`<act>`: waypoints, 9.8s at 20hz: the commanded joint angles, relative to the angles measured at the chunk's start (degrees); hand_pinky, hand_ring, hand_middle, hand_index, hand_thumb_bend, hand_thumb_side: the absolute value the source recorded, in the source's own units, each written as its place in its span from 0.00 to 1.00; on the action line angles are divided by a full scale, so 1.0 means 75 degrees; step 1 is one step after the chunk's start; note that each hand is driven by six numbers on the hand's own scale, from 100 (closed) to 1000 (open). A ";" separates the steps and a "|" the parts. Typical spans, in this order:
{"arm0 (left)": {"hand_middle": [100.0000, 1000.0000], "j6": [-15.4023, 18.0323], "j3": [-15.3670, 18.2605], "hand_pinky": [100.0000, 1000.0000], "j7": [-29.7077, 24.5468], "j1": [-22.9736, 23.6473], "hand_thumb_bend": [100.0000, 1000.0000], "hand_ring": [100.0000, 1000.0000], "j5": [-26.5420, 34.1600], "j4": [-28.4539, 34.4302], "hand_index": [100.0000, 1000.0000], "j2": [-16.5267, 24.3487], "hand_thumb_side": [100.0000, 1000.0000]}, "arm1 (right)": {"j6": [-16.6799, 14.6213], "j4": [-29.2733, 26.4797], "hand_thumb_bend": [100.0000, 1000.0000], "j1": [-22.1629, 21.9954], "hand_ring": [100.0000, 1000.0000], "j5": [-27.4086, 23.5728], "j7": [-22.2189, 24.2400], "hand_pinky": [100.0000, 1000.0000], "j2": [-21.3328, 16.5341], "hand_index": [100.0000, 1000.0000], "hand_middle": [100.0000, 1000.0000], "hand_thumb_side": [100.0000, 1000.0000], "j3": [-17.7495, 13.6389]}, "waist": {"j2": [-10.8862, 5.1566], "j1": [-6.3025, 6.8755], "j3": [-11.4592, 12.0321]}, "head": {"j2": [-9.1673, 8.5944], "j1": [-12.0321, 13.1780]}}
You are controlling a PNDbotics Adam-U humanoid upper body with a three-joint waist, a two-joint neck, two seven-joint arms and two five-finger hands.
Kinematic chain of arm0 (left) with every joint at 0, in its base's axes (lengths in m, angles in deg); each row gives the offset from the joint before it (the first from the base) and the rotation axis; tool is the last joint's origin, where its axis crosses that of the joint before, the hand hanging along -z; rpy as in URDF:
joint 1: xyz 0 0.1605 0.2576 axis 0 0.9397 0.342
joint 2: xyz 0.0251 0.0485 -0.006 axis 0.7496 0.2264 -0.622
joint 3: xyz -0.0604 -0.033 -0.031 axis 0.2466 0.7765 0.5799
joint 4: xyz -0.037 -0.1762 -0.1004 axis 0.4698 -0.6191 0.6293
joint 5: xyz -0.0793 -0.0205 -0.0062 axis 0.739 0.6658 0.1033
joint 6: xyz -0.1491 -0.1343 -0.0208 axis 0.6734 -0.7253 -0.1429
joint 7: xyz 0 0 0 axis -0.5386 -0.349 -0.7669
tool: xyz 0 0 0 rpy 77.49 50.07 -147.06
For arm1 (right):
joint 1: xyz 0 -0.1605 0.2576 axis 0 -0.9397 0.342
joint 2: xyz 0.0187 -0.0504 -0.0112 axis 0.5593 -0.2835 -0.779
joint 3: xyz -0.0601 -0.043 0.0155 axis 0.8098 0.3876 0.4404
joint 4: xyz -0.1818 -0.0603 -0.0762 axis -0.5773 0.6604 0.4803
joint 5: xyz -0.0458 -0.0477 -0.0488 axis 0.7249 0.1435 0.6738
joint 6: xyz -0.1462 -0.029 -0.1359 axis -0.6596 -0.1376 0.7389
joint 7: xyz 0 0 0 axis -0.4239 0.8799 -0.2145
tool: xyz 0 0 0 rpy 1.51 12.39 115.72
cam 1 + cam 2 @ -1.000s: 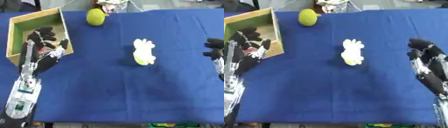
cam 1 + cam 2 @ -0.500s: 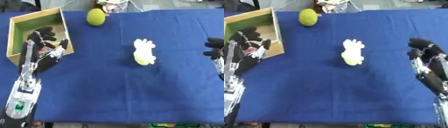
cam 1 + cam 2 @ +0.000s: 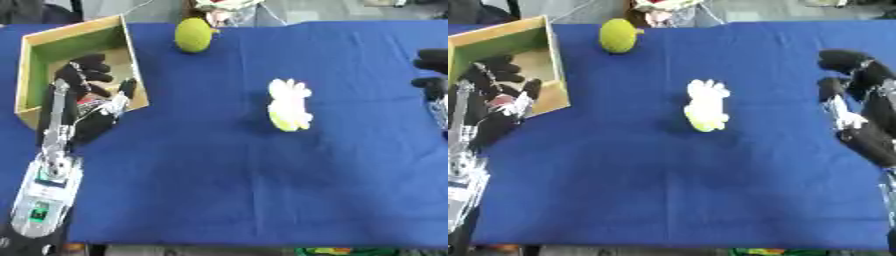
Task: Pick up objects on the table and place them in the box.
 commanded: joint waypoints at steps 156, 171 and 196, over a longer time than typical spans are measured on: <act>0.51 0.1033 -0.0730 0.43 0.0793 -0.1295 0.38 0.52 0.1224 0.0991 0.71 -0.0385 0.27 | -0.2659 0.6834 0.00 0.6624 0.50 0.6027 -0.0155 0.66 0.1942 0.26 0.20 0.00 0.0687 | 0.0297 -0.0613 0.3886 | -0.0550 -0.3476; 0.51 0.0986 -0.0806 0.43 0.0667 -0.1445 0.38 0.53 0.1199 0.1112 0.71 -0.0491 0.26 | -0.1786 0.7709 0.00 0.6411 0.57 0.8231 -0.1523 0.68 0.2246 0.61 0.44 0.00 0.0336 | 0.0368 -0.0739 0.4103 | -0.0890 -0.3750; 0.50 0.0949 -0.0782 0.43 0.0568 -0.1402 0.39 0.53 0.1099 0.1003 0.72 -0.0481 0.26 | -0.0504 0.7369 0.00 0.6688 0.81 0.7500 -0.1955 0.78 0.1596 0.96 0.88 0.33 -0.0039 | 0.0363 -0.0777 0.3879 | -0.0917 -0.3557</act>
